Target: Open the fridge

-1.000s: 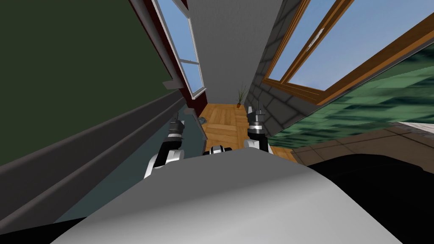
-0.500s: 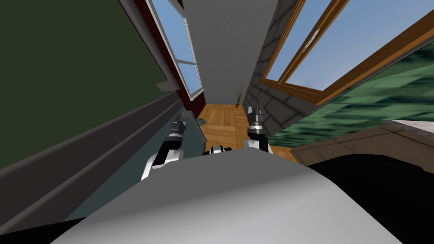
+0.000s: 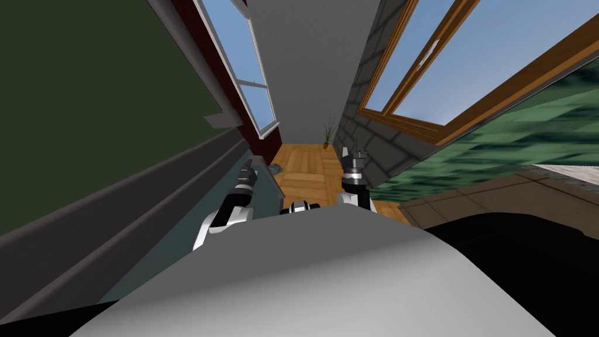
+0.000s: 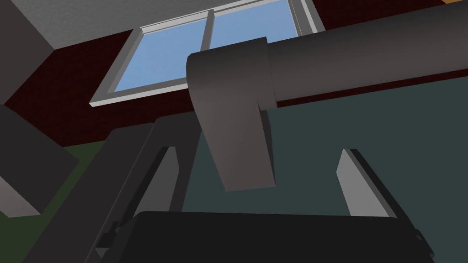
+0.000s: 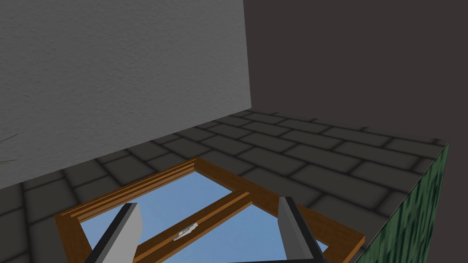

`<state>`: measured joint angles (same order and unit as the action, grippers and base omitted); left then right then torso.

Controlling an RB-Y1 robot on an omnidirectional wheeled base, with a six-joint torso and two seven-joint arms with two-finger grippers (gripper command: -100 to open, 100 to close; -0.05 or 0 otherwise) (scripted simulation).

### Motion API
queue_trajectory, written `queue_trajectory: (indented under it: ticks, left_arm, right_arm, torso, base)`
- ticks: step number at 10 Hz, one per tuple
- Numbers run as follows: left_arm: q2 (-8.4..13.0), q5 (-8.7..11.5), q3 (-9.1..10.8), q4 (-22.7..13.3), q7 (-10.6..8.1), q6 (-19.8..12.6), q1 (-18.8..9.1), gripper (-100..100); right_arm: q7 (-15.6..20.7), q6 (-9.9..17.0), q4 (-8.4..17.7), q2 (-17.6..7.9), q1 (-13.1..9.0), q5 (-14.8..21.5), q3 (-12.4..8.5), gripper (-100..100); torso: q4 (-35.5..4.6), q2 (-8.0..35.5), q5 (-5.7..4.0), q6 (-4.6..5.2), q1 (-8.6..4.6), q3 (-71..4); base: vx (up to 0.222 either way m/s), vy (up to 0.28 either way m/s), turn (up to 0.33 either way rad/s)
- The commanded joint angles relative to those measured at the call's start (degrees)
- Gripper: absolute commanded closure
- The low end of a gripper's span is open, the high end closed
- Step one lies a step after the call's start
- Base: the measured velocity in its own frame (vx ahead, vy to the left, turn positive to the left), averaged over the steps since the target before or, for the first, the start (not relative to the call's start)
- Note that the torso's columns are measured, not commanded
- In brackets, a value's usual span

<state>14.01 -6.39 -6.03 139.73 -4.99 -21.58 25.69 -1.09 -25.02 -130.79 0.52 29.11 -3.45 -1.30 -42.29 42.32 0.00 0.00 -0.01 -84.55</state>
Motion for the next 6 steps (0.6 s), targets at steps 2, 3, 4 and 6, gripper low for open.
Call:
queue_trajectory:
  ticks: [2, 3, 4, 6]
  left_arm:
    - [0.6, -0.1, -0.27, 0.4, -0.32, -2.0, 0.0, -100]
    - [0.8, -0.1, -0.18, 1.8, -0.45, -3.4, 0.2, -100]
    - [0.7, -0.1, -0.24, 1.1, -0.39, -2.6, 0.2, -100]
    - [2.3, 0.3, -2.17, 2.2, -0.38, -2.3, 0.2, 100]
  right_arm:
    - [0.0, 0.0, 0.0, 0.0, 0.0, 0.0, 0.0, 0]
    - [0.0, 0.0, 0.0, 0.0, 0.0, 0.0, 0.0, 0]
    - [0.0, 0.0, 0.0, 0.0, 0.0, 0.0, 0.0, 0]
    - [0.0, 0.0, 0.0, 0.0, 0.0, 0.0, 0.0, 0]
  torso:
    - [0.0, -0.1, 0.0, 0.01, 0.01, 0.0]
    - [0.0, 0.0, 0.0, -0.01, -0.01, 0.0]
    - [0.0, -0.2, -0.01, 0.0, -0.04, -0.1]
    - [0.1, 0.0, 0.08, 0.0, 0.06, 0.1]
  base:
    - [0.04, 0.005, -0.042]
    - [0.077, -0.011, -0.007]
    - [0.047, -0.008, 0.001]
    - [-0.072, -0.066, -0.097]
